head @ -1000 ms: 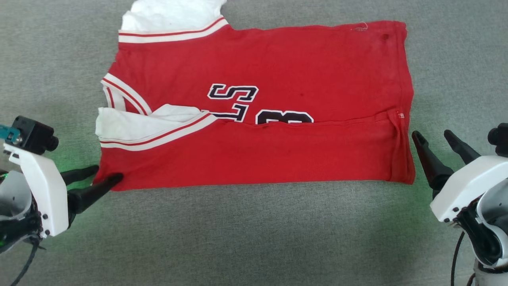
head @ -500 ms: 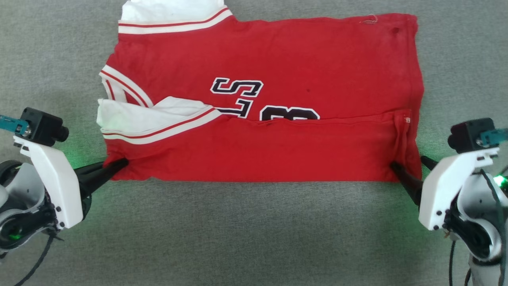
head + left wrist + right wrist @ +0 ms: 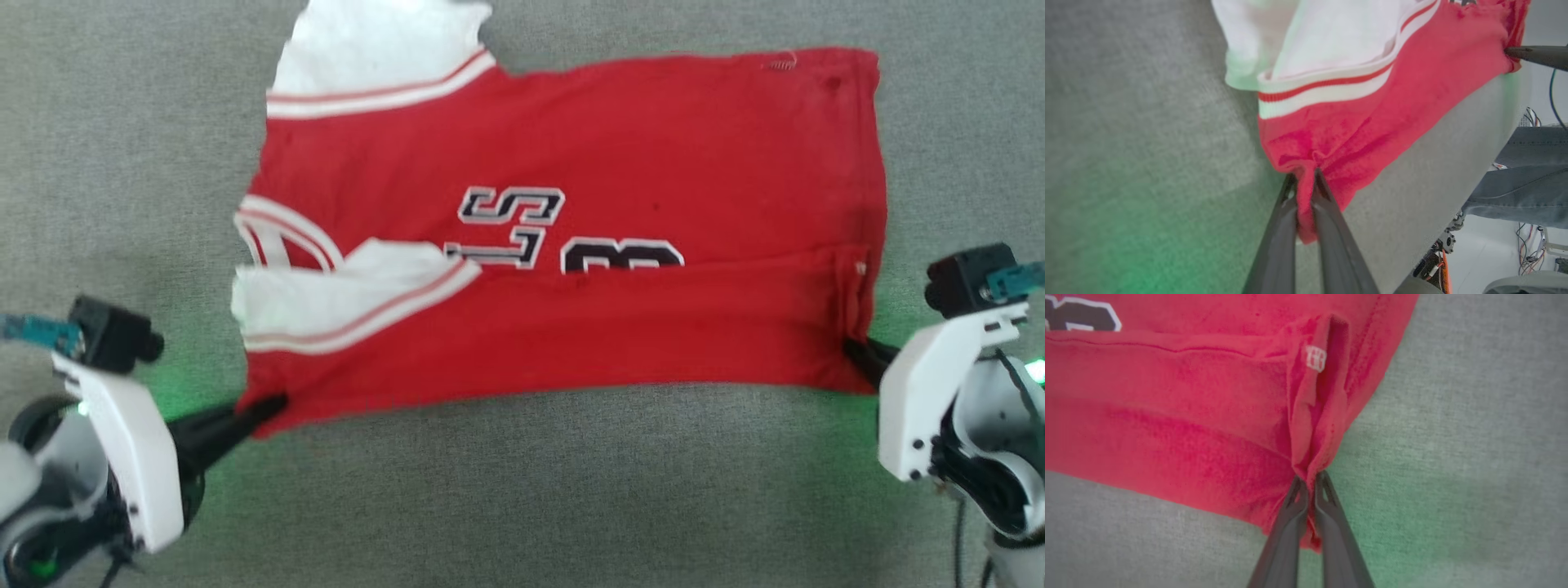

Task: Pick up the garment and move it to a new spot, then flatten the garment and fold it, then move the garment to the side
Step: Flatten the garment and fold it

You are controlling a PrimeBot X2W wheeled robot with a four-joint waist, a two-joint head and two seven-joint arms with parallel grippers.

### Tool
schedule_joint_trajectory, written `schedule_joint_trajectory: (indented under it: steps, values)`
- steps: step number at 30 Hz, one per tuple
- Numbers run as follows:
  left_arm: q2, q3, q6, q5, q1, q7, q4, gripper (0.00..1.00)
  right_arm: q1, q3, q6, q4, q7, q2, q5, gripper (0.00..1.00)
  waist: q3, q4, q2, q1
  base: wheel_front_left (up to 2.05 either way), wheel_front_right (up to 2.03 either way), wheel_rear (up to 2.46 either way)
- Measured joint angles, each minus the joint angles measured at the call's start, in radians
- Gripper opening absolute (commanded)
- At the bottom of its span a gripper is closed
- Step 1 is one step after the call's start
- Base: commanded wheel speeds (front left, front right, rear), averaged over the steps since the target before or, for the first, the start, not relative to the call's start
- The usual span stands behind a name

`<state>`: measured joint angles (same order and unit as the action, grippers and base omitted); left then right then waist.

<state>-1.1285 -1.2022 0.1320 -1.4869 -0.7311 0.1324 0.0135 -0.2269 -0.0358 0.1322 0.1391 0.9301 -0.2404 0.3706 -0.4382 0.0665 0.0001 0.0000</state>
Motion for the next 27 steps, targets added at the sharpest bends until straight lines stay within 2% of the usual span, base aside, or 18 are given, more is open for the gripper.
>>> schedule_joint_trajectory:
  steps: [9, 10, 11, 12, 18, 21, 23, 27]
  values:
    - [-0.059, -0.031, 0.0, 0.003, 0.078, -0.069, -0.103, 0.0, 0.08, -0.012, 0.0, 0.059, 0.072, -0.065, 0.058, 0.0, 0.021, -0.014, 0.0, 0.0, 0.0, 0.0, 0.0]
    - [-0.06, -0.032, 0.0, 0.003, 0.083, -0.084, -0.107, 0.13, 0.083, -0.023, 0.0, 0.066, 0.062, -0.066, 0.061, 0.11, 0.022, -0.015, 0.0, 0.0, 0.0, 0.0, 0.0]
    - [-0.059, -0.032, 0.0, 0.003, 0.084, -0.097, -0.11, 0.44, 0.084, -0.031, 0.0, 0.073, 0.049, -0.068, 0.06, 0.91, 0.023, -0.016, 0.0, 0.0, 0.0, 0.0, 0.0]
    - [-0.058, -0.032, 0.0, 0.007, 0.084, -0.112, -0.111, 1.0, 0.083, -0.037, 0.0, 0.079, 0.03, -0.069, 0.06, 1.0, 0.024, -0.016, 0.0, 0.0, 0.0, 0.0, 0.0]
    - [-0.073, -0.006, 0.0, 0.012, 0.08, -0.195, -0.085, 1.0, 0.084, -0.08, -0.001, 0.128, -0.123, -0.018, 0.023, 1.0, 0.036, -0.014, 0.0, 0.0, 0.0, 0.0, 0.0]
    - [-0.092, 0.031, 0.0, 0.021, 0.052, -0.248, -0.04, 1.0, 0.084, -0.083, -0.001, 0.163, -0.266, 0.008, -0.005, 1.0, 0.036, -0.001, 0.0, 0.0, 0.0, 0.0, 0.0]
    - [-0.095, 0.069, 0.0, 0.04, 0.019, -0.308, 0.002, 1.0, 0.083, -0.05, -0.001, 0.179, -0.38, 0.019, -0.047, 1.0, 0.034, 0.013, 0.0, 0.0, 0.0, 0.0, 0.0]
    - [-0.069, 0.16, 0.0, 0.074, -0.053, -0.377, 0.109, 1.0, 0.07, 0.023, -0.001, 0.159, -0.592, 0.073, -0.123, 1.0, 0.022, 0.061, 0.0, 0.0, 0.0, 0.0, 0.0]
